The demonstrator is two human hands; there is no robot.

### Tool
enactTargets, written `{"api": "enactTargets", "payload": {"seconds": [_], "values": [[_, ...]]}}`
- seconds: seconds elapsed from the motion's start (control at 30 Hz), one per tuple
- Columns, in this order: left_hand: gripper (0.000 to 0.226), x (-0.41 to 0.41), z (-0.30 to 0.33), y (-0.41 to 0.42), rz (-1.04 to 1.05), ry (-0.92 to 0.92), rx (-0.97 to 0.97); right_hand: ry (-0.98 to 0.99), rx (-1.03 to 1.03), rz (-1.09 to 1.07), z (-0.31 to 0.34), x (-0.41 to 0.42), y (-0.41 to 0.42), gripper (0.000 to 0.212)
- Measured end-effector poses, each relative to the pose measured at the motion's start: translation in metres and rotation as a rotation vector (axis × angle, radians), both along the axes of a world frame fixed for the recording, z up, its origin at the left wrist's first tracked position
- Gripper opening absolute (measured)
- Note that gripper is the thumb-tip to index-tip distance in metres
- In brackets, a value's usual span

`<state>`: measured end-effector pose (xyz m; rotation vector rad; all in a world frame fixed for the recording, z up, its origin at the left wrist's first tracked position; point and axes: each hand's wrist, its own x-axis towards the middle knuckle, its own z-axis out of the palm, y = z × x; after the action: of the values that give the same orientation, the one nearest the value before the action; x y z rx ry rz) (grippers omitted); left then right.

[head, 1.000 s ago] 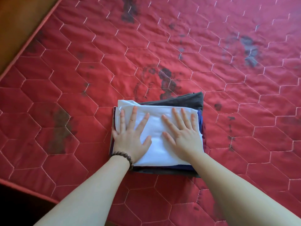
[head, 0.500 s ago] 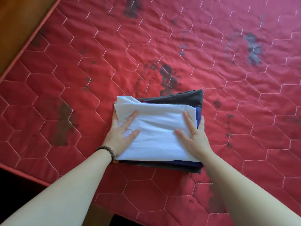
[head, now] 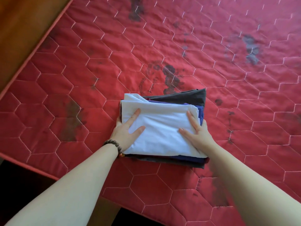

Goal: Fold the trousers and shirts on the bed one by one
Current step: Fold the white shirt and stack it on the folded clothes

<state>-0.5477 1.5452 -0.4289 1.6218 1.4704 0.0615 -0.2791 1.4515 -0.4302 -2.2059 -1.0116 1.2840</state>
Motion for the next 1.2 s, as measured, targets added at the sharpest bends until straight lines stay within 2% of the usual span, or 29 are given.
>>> {"api": "enactTargets", "payload": {"seconds": [0.33, 0.47, 0.7, 0.9, 1.2], "values": [[0.069, -0.033, -0.009, -0.021, -0.124, 0.102, -0.025, 0.021, -0.154, 0.060, -0.005, -0.019, -0.041, 0.074], [0.071, -0.033, -0.007, -0.019, -0.092, 0.013, -0.062, 0.039, -0.088, 0.029, -0.001, -0.024, -0.044, 0.078], [0.070, -0.037, 0.024, -0.034, -0.031, -0.065, 0.016, -0.045, 0.081, -0.100, 0.024, -0.041, -0.066, 0.077], [0.072, -0.058, 0.069, -0.072, -0.042, -0.094, 0.038, -0.118, 0.144, -0.072, 0.070, -0.060, -0.103, 0.077], [0.068, -0.107, 0.190, -0.159, 0.000, -0.217, 0.080, -0.120, 0.142, -0.015, 0.196, -0.102, -0.174, 0.074]]}}
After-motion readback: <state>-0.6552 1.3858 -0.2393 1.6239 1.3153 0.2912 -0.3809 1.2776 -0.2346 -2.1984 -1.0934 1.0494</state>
